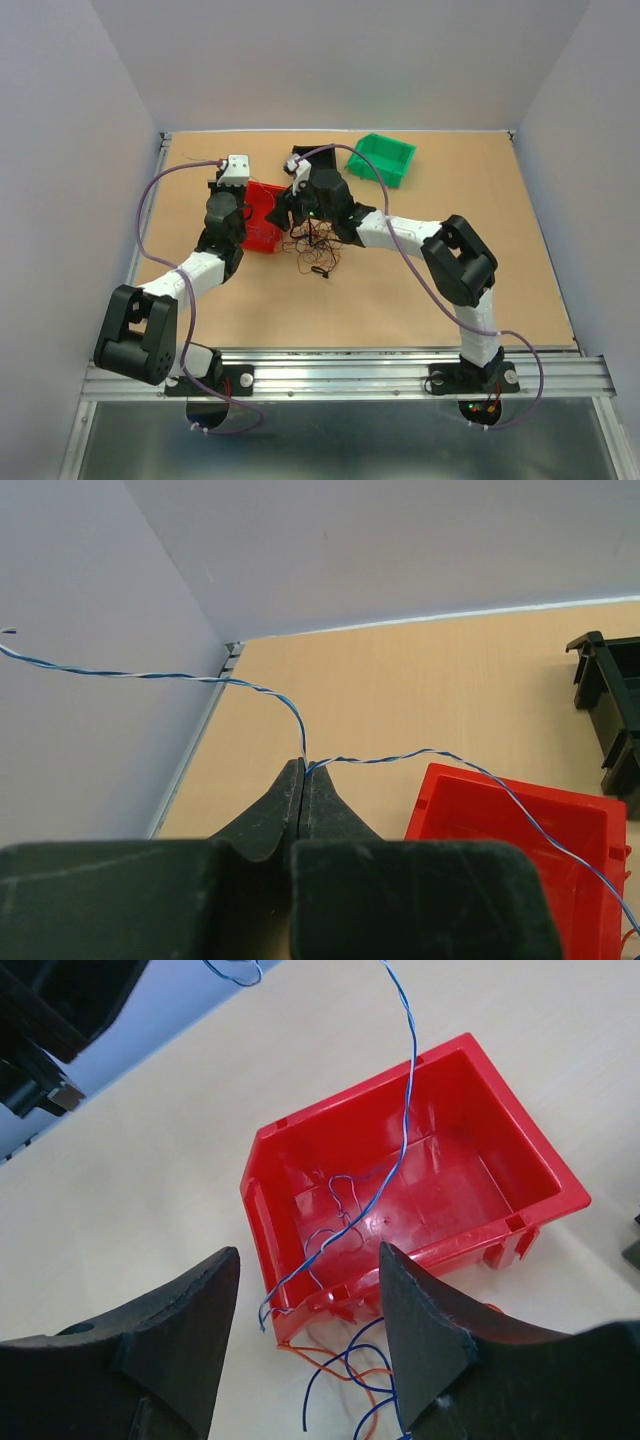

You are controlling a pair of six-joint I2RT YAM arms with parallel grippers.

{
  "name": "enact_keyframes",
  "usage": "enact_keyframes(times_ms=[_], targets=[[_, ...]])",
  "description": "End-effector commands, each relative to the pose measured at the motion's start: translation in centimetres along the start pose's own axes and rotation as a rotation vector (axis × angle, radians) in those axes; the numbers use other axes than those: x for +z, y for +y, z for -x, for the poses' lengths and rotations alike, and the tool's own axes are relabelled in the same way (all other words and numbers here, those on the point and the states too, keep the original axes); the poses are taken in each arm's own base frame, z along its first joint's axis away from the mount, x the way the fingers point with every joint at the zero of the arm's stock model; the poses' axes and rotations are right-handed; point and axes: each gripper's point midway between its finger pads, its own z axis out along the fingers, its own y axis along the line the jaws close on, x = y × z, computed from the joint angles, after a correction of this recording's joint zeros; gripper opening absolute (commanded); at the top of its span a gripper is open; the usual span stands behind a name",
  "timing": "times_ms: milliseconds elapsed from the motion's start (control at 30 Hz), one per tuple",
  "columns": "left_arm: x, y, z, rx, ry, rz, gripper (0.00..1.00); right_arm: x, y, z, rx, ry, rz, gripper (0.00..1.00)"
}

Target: Untangle the cables

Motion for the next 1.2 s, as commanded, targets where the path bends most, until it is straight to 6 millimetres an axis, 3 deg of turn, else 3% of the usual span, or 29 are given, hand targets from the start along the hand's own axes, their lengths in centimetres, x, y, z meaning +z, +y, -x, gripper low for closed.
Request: enact_keyframes(times_ms=[0,67,167,200,233,300,433,567,633,667,767,1100,1167], targets=[[0.2,0.9,3.0,-0.058,-0.077,0.022,0.00,0.7,1.0,4.0,-0.037,-0.088,0.033,0.60],[0.2,0.9,3.0,-0.059,-0.076,0.018,0.00,1.0,0.8,3.7,-0.038,-0.088,0.031,0.53],[0.1,0.9,3.1,-0.061,-0.080,0.016,0.00,1.2,0.8,3.5,-0.048,-0.092,0.040,0.34],[0.1,0.9,3.0,-0.059,-0.076,0.014,0.00,1.3,0.8,3.3,-0.050,-0.092,0.041,0.18],[0.1,0.9,3.1,-0.060,-0.078,0.014,0.00,1.4,0.7,3.4,-0.054,-0.096,0.043,0.09],[0.1,0.7,2.9,-0.053,-0.066,0.002,0.00,1.6,0.5,3.0,-0.071,-0.097,0.041,0.01],[0.1,-0.3,3.0,-0.054,-0.032,-0.060,0.00,2.3,-0.2,3.5,-0.111,-0.134,0.029,0.01],[-0.5,-1.8,4.4,-0.080,-0.041,-0.170,0.00,4.0,-1.3,3.2,-0.122,-0.173,0.023,0.00],[-1.0,-2.8,4.0,-0.071,-0.012,-0.235,0.00,4.5,-1.4,4.2,-0.127,-0.212,0.028,0.00],[-1.3,-3.6,4.4,-0.076,-0.016,-0.290,0.00,5.1,-1.8,3.4,-0.114,-0.207,0.020,0.00],[-2.1,-4.7,4.0,-0.071,-0.001,-0.365,0.00,5.8,-2.4,3.9,-0.101,-0.244,0.000,0.01],[-2.2,-7.6,0.3,-0.031,0.131,-0.492,0.00,8.1,-4.5,3.1,-0.047,-0.285,-0.044,0.01],[-1.8,-8.3,-1.2,-0.024,0.181,-0.501,0.00,8.6,-5.0,1.9,-0.035,-0.257,-0.059,0.01]])
